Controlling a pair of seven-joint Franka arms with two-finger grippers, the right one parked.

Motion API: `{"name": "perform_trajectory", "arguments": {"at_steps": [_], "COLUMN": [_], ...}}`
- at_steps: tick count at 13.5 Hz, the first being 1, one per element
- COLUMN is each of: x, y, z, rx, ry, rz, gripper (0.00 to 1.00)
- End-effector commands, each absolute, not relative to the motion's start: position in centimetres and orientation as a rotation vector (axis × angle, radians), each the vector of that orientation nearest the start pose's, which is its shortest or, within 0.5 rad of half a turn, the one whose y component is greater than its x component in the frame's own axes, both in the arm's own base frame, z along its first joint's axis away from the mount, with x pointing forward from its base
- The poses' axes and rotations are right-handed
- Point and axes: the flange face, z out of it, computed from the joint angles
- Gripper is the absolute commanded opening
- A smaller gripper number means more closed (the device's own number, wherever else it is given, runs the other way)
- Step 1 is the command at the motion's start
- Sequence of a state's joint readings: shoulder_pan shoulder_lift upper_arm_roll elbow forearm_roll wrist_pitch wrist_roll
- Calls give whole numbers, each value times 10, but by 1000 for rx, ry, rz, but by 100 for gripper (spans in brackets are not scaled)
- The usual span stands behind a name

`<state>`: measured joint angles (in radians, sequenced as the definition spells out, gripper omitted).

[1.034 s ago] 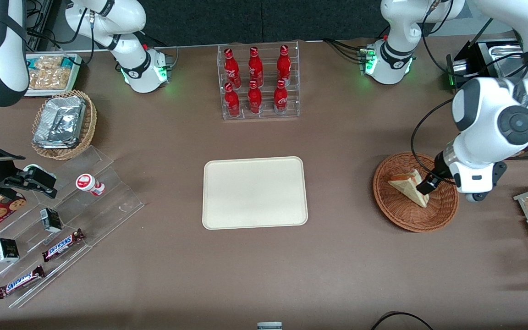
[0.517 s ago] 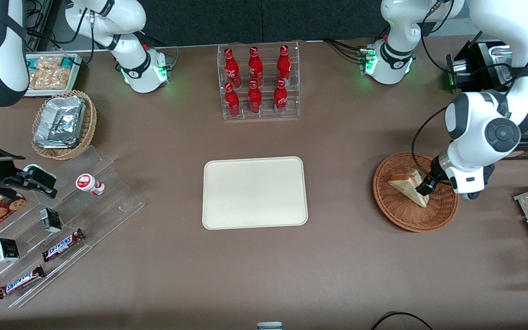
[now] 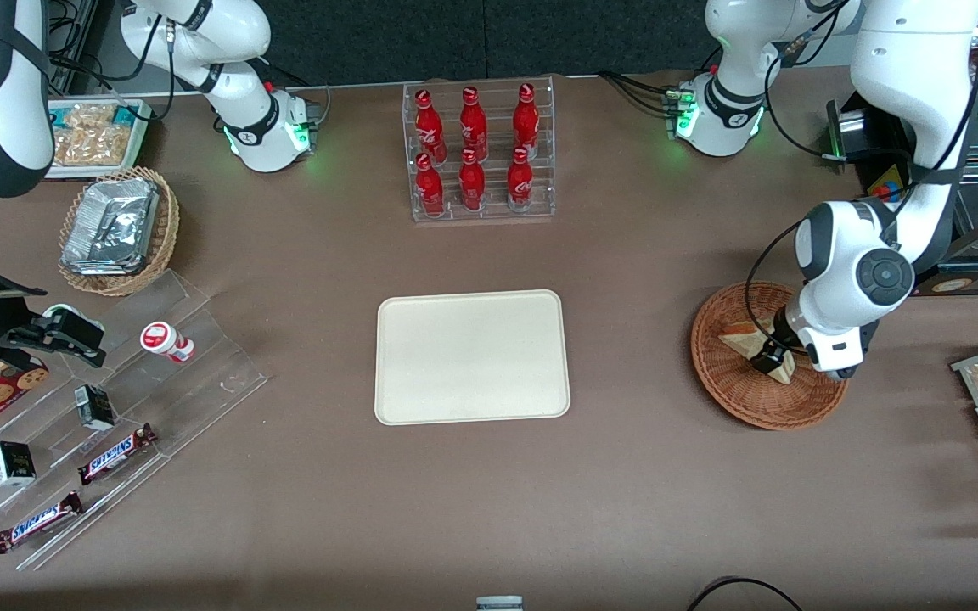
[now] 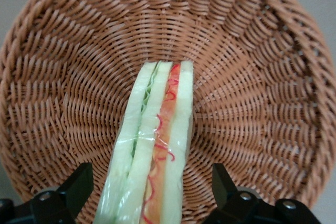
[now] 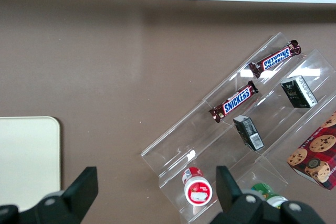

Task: Place sandwich from basket to tray
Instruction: 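Lower the open left gripper onto the wrapped sandwich wedge in the basket, then close the left gripper on the sandwich and lift it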

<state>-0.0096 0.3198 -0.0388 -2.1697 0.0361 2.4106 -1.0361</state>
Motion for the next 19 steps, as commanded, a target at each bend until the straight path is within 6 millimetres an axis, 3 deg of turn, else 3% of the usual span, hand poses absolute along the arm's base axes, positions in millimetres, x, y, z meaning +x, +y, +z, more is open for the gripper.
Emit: {"name": "perform_trajectory", "arguments": {"at_steps": [1, 2, 3, 4, 5, 6, 8, 9, 10, 12, 15, 17, 19], "x": [552, 552, 552, 551, 551, 551, 557, 565, 573, 601, 629, 627, 611], "y": [-31, -33, -34, -35, -36, -36, -38, -40, -44, -69, -136, -190, -243], "z": [232, 231, 231, 230, 230, 232, 246, 263, 284, 346, 434, 461, 465], "rx": [-2734, -2735, -2737, -2736, -2739, -2743, -2776, -2801, -2820, -2861, -2953, -3053, -3104], "ry": [-1448, -1444, -1441, -1439, -1435, -1422, -1374, -1338, -1289, -1239, -1134, -1057, -933], "rz": [91, 93, 93, 97, 98, 96, 78, 60, 70, 74, 125, 143, 131], "gripper": [99, 84, 46, 20, 7, 0, 0, 0, 0, 0, 0, 0, 0]}}
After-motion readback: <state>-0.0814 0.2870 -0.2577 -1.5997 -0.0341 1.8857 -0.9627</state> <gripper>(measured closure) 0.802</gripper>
